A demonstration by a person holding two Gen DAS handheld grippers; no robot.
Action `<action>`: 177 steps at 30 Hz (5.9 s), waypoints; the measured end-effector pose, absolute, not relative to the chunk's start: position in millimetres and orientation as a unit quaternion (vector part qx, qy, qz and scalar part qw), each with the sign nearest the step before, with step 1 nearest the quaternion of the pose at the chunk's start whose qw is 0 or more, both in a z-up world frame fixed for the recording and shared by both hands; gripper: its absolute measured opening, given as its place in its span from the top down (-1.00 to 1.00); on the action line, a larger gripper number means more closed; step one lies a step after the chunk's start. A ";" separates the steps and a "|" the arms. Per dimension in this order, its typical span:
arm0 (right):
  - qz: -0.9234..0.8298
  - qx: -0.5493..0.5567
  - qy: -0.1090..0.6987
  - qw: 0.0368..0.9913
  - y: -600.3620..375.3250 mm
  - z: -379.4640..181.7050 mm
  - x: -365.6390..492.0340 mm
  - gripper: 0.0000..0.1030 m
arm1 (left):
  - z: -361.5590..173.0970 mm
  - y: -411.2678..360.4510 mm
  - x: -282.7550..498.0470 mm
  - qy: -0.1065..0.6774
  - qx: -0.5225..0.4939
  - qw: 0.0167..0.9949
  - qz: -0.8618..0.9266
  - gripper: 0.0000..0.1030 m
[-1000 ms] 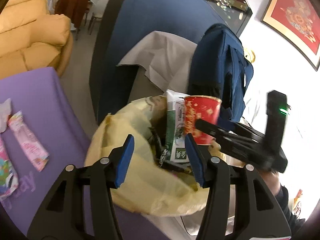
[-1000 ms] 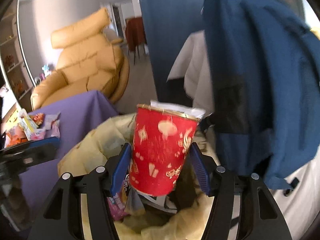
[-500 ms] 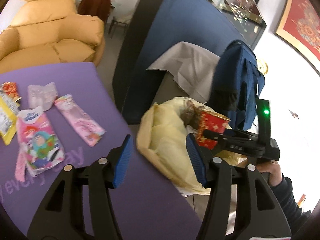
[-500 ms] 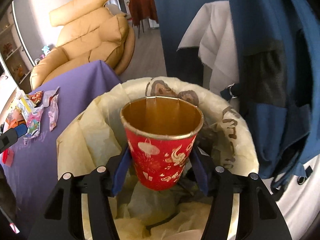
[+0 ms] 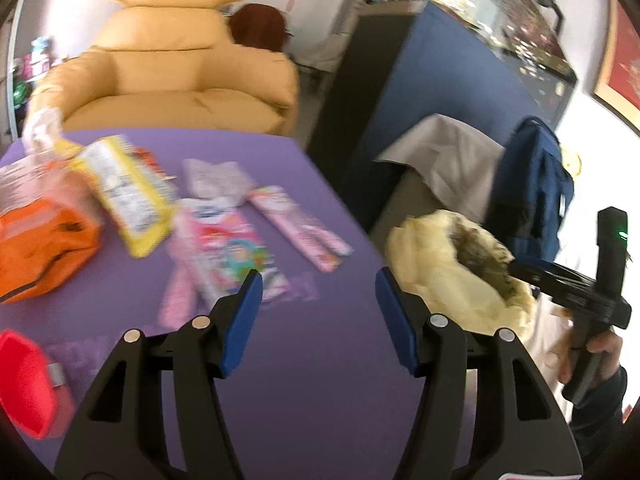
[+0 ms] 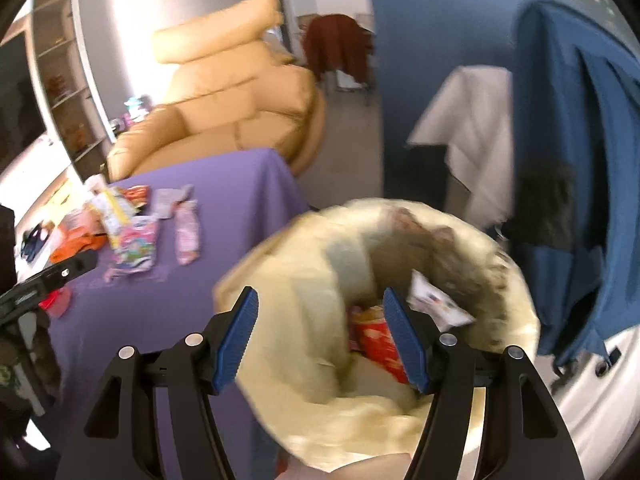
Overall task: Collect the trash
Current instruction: 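Move both tools back over the table toward the Kleenex pack and pink wrapper, then grasp the pink candy wrapper with the right tool while the left tool grasps the Kleenex pack, then carry the Kleenex pack and pink wrapper over the trash bag and open both tools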
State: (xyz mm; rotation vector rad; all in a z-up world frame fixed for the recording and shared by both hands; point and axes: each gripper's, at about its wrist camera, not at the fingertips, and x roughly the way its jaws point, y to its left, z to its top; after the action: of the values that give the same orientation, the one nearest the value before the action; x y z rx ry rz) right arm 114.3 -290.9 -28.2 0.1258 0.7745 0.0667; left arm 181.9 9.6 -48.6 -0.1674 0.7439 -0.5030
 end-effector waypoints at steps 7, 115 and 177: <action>0.108 0.047 0.367 0.923 -227.8 -29.3 130.7 -0.19 | -60.9 57.1 189.5 0.380 -0.092 0.906 -0.164 -0.08; 0.189 -0.043 0.454 0.870 -93.9 -95.1 211.8 0.36 | -54.7 112.2 190.7 0.398 -0.106 0.901 -0.133 0.84; -0.077 0.054 0.318 0.943 -363.6 -7.7 99.0 0.51 | -35.0 -213.6 223.3 0.412 -0.037 0.807 -0.422 0.26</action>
State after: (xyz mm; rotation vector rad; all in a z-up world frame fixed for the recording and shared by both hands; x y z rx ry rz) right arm 99.0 -363.6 -7.7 0.1108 0.6485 -0.1566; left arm 223.3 -213.6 -35.0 -0.0788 0.8804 -0.9025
